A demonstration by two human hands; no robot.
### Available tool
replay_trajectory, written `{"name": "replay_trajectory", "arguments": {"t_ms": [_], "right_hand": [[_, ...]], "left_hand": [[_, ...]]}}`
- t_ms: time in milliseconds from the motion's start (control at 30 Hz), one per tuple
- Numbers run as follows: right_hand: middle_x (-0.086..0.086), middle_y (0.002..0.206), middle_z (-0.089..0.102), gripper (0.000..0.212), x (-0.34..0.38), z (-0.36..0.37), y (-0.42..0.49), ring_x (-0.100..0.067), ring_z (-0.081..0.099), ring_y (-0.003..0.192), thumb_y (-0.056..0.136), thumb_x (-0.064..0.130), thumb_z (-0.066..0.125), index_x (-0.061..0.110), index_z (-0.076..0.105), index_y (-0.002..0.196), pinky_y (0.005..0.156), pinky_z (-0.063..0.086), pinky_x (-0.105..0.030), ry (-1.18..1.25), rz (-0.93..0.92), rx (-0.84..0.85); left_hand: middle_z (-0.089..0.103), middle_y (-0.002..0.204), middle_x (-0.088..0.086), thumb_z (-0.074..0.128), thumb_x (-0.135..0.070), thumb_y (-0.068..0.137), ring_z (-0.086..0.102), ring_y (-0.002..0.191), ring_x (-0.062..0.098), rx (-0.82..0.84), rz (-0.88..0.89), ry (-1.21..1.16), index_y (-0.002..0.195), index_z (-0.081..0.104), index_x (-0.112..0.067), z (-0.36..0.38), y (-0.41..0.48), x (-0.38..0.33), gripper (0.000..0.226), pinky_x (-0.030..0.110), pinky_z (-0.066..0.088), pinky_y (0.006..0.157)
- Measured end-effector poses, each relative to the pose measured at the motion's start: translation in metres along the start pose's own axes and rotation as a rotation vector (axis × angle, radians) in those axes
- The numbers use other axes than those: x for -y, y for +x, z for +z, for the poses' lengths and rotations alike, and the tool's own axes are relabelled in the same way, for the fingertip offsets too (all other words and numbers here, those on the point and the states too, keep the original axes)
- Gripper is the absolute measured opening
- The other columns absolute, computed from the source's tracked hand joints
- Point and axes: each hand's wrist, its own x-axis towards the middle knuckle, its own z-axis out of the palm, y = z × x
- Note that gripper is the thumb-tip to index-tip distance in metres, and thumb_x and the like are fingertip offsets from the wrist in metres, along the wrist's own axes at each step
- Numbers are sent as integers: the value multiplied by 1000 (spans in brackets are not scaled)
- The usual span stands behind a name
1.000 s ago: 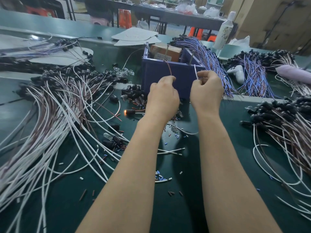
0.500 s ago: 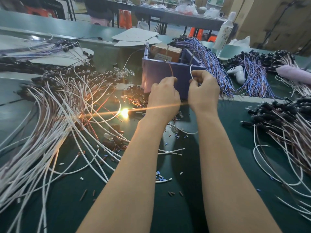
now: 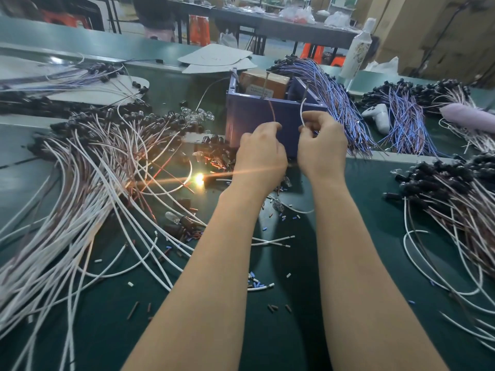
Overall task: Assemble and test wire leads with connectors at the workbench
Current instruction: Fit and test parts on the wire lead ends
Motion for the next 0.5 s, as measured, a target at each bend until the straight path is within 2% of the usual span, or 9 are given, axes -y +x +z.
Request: {"name": "replay_trajectory", "arguments": {"t_ms": [267,333,433,500], "right_hand": [[-6,109,66,28,0,0,0,-18,58,104,93,4,48,8,62,117,87,37,-16,23,8,18],[-6,110,64,28,0,-3,0,-19,57,106,93,7,47,10,62,116,89,36,-18,5,27,-2],[-9,117,58,27,9,-11,-1,-22,51,111,93,12,49,11,61,116,98,36,-24,-45,-32,-191],[-8,113,59,23,23,-17,-4,-20,53,104,92,11,51,9,62,111,93,37,-21,25,-161,-312]], "left_hand": [[51,137,10,36,-7,96,46,123,30,-2,-5,-17,135,48,-8,-1,-1,-1,40,43,39,103],[58,127,10,37,-9,96,54,109,28,44,-24,-19,128,53,-12,-4,-2,-3,36,39,45,93],[63,95,4,38,-10,92,54,69,14,242,-57,34,104,64,-17,-21,0,-6,29,25,44,65],[64,85,3,41,-9,91,55,66,14,247,-101,51,95,67,-15,-40,3,-7,27,23,47,68]]}}
